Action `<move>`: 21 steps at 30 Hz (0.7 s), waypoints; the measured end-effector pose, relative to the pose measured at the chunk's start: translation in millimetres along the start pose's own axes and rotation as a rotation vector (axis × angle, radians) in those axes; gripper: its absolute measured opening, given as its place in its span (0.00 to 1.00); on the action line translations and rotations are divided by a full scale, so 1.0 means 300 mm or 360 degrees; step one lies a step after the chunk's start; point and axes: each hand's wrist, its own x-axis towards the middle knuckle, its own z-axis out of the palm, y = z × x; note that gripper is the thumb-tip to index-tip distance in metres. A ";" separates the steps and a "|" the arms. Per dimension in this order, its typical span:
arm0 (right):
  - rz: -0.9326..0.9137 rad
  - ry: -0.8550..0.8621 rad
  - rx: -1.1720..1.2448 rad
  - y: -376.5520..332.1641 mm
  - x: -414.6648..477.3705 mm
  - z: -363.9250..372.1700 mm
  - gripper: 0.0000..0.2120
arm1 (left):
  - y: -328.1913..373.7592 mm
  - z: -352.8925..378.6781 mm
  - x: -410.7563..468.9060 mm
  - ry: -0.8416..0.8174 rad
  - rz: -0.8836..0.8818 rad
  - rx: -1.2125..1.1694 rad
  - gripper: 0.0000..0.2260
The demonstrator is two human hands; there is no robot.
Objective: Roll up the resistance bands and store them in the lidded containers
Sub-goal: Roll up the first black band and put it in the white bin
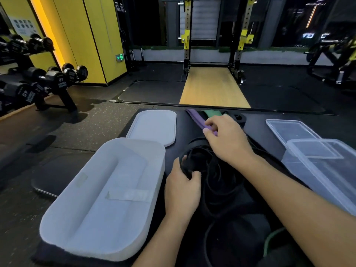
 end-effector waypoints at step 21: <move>0.0144 -0.1121 -0.0389 -0.130 -0.369 -0.114 0.39 | -0.054 -0.067 -0.075 -0.0072 -0.0141 -0.1039 0.16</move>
